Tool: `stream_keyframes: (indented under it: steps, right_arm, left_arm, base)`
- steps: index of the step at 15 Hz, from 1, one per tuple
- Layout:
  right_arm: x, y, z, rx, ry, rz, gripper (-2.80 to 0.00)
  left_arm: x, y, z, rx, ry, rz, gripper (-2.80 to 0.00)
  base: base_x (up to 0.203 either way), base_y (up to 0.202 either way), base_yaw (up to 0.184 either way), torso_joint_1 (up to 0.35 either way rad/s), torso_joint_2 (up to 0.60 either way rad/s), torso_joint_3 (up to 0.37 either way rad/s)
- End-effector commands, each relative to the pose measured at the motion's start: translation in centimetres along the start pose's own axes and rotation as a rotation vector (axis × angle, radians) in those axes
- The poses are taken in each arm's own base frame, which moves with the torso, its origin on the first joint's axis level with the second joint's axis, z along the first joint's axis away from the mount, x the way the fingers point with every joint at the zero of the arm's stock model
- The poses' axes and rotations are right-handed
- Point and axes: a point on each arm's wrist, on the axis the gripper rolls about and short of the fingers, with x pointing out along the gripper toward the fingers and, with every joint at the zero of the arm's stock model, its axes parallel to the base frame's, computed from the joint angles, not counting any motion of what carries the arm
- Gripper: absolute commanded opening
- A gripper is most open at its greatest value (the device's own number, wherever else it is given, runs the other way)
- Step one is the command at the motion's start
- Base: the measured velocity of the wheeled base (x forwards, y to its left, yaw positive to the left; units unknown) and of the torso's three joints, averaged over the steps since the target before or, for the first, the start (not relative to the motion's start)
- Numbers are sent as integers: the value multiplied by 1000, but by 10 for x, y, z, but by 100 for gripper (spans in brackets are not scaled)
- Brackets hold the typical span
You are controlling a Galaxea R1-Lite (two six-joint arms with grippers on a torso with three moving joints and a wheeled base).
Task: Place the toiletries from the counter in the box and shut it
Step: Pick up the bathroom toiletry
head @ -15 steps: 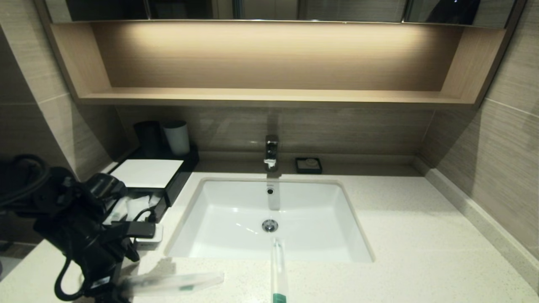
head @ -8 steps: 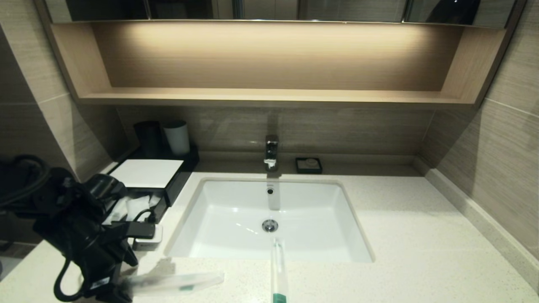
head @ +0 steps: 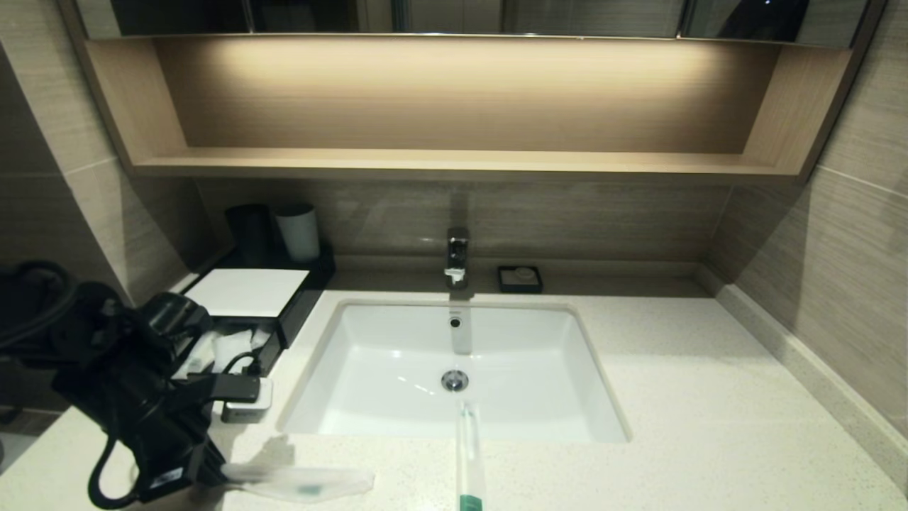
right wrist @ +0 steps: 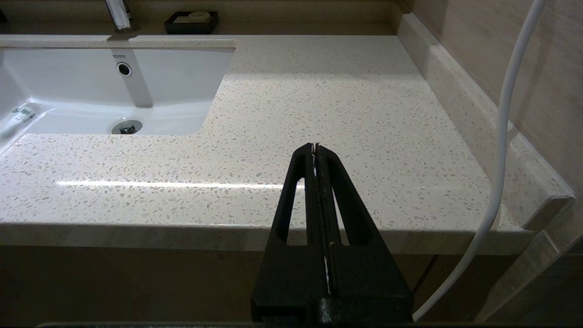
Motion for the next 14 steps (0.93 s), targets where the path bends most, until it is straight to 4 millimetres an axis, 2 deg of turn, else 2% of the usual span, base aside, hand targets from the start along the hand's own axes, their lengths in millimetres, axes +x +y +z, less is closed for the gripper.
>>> stream_keyframes:
  steps: [1,6,14]
  right_arm:
    - [0,0,0,0,1,0,-280]
    - [0,0,0,0,1,0,-280]
    - [0,0,0,0,1,0,-280]
  left_arm:
    - [0,-2,-1,6,1,-7,-280]
    - [-10,-6,0,10,-14,26,-280]
    - [-50,-19,4,-71,-80,161,-280]
  base:
    - [0,0,0,0,0,0]
    - [0,0,0,0,0,0]
    - [0,0,0,0,0,0]
